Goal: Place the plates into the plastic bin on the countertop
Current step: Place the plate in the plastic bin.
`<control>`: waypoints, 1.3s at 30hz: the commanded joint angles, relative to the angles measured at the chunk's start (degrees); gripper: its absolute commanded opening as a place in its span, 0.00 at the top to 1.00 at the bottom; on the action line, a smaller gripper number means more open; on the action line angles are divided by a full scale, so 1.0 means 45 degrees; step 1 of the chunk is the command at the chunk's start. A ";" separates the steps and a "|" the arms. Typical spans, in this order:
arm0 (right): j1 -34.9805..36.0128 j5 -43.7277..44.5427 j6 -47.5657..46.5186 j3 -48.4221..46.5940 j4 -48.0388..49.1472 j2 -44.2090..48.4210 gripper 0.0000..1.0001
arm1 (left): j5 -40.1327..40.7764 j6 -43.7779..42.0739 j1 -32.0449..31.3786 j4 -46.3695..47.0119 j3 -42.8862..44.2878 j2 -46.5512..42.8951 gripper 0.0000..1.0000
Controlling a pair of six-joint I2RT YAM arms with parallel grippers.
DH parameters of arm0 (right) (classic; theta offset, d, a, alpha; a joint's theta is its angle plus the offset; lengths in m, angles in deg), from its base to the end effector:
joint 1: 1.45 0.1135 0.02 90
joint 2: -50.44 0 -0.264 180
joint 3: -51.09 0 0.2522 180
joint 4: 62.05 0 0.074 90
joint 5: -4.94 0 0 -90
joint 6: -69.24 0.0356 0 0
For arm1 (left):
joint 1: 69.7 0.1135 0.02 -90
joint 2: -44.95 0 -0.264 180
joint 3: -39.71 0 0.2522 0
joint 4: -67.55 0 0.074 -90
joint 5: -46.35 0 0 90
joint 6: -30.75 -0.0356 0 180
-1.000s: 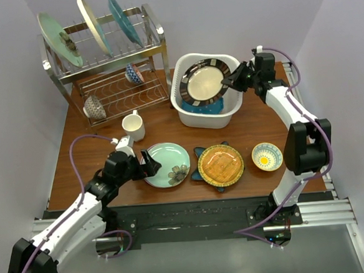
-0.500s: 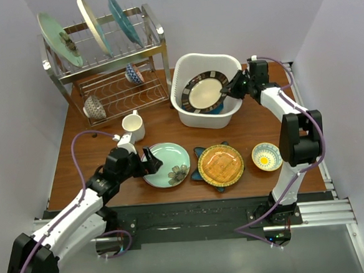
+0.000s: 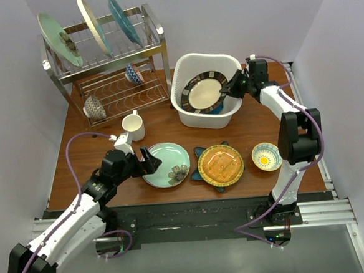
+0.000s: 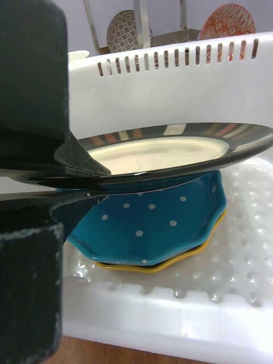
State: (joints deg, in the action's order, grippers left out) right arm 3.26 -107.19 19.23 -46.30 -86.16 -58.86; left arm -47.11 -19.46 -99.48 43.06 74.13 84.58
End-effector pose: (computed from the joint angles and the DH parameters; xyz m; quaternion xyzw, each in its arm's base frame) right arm 0.4380 0.0495 0.2477 0.1820 0.8598 0.3275 0.3469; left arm 0.1404 -0.0828 0.2047 -0.0603 0.8623 -0.3079 0.3974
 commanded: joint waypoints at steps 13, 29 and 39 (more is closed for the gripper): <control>0.0008 -0.0707 -0.0468 -0.1180 -0.0180 -0.0771 0.78 | 0.0477 -0.0210 -0.0062 -0.0684 0.0349 0.0020 0.00; 0.0047 0.0014 -0.1581 -0.2079 -0.2114 -0.0830 0.54 | -0.0050 -0.0288 -0.0062 0.0799 0.0095 0.1015 0.00; 0.0086 0.0874 -0.2206 -0.2236 -0.2935 -0.0498 0.50 | -0.0031 -0.0366 -0.0062 0.1015 -0.0080 0.1094 0.00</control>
State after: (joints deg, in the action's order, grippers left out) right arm 4.38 -106.60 12.45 -55.35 -96.65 -62.55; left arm -46.63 -19.88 -99.48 44.29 74.13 89.26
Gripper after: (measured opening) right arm 0.496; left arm 0.997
